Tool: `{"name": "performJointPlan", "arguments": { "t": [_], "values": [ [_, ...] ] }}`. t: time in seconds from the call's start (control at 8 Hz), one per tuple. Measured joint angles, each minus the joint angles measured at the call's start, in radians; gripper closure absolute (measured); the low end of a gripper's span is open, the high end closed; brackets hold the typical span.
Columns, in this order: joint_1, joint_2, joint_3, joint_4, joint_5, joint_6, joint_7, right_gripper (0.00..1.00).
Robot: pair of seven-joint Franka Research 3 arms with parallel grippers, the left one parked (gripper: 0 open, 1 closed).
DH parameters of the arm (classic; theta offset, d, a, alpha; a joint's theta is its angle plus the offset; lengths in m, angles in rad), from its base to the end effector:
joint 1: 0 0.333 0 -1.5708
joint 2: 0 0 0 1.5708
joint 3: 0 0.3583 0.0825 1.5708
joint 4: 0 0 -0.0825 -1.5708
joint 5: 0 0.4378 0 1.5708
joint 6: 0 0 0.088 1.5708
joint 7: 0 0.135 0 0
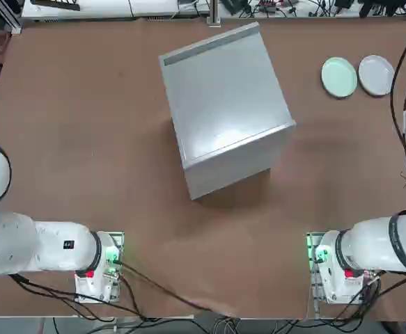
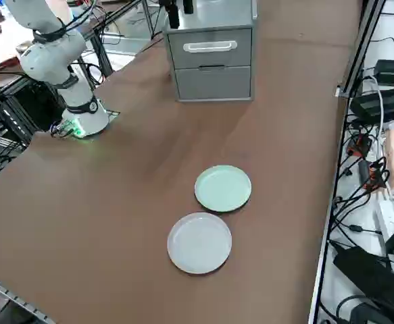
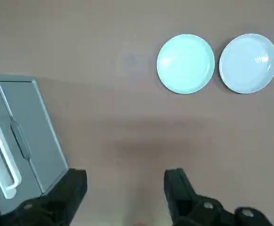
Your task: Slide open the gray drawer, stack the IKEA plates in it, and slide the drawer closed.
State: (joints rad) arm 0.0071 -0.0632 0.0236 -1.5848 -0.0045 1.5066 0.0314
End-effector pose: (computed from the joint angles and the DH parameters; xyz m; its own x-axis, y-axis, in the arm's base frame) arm 0.5786 0.0176 0.6634 0.9999 -0.0011 -0.0148 -0.0010 -1.0000 0.0064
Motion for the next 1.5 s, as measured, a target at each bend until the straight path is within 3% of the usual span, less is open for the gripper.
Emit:
{"name": "performJointPlan", "arguments": {
  "t": [0.88,1.5],
  "values": [
    [-0.003,0.030,-0.011,0.000,0.009,-0.001,-0.019,0.00],
    [0.009,0.068,0.006,-0.001,0.132,-0.002,-0.019,0.00]
  ]
}}
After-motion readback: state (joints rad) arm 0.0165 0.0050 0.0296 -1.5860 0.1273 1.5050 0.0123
